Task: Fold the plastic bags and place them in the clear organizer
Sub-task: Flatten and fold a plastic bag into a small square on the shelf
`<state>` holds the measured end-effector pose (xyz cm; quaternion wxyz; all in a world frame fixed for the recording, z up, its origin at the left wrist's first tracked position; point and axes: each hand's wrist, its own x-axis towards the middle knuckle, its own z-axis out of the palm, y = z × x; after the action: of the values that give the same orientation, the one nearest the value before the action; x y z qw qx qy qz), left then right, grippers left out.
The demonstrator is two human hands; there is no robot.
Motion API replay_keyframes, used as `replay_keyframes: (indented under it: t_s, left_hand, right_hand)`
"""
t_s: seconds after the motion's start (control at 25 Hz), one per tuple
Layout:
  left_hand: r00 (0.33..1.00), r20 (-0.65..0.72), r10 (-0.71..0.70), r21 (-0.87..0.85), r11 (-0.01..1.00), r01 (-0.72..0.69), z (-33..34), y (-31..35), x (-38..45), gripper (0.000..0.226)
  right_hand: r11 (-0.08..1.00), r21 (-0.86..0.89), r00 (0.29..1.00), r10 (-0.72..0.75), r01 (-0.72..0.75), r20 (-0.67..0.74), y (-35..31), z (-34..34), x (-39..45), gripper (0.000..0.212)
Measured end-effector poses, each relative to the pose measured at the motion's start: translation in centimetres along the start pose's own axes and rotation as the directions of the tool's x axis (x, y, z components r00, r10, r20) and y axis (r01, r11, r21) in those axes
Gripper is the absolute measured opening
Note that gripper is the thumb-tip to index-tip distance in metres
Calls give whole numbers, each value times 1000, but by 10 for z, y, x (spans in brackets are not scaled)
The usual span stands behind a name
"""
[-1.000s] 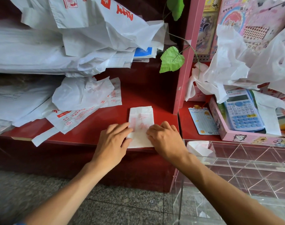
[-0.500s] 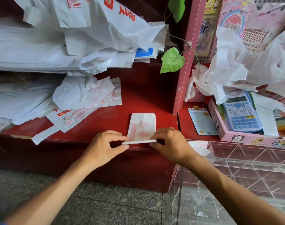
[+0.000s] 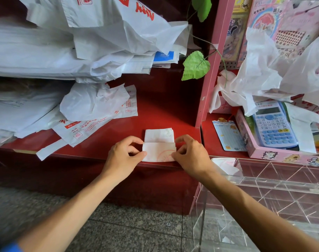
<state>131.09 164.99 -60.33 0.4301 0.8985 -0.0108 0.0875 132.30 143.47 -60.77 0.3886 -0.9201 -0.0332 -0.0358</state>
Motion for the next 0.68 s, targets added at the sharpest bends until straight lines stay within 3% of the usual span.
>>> replay_keyframes:
  t_s: [0.2, 0.32, 0.4, 0.52, 0.68]
  left_hand:
    - [988, 1, 154, 204, 967, -151, 8, -7, 3, 13]
    - [947, 135, 291, 399, 859, -321, 7, -11, 7, 38]
    - [936, 274, 222, 411, 853, -323, 6, -10, 4, 60]
    - [921, 356, 157, 371, 881, -293, 1, -11, 1, 77]
    - [866, 467, 181, 392, 835, -386, -9, -15, 1, 75]
  right_hand:
    - [958, -212, 978, -206, 194, -40, 5, 6, -3, 32]
    - [812, -466, 927, -372, 352, 51, 10, 10, -5, 42]
    - [738, -537, 896, -436, 408, 81, 11, 10, -9, 40]
    - [730, -530, 900, -385, 431, 202, 6, 1, -9, 50]
    - [704, -515, 870, -352, 489, 344, 7, -8, -11, 67]
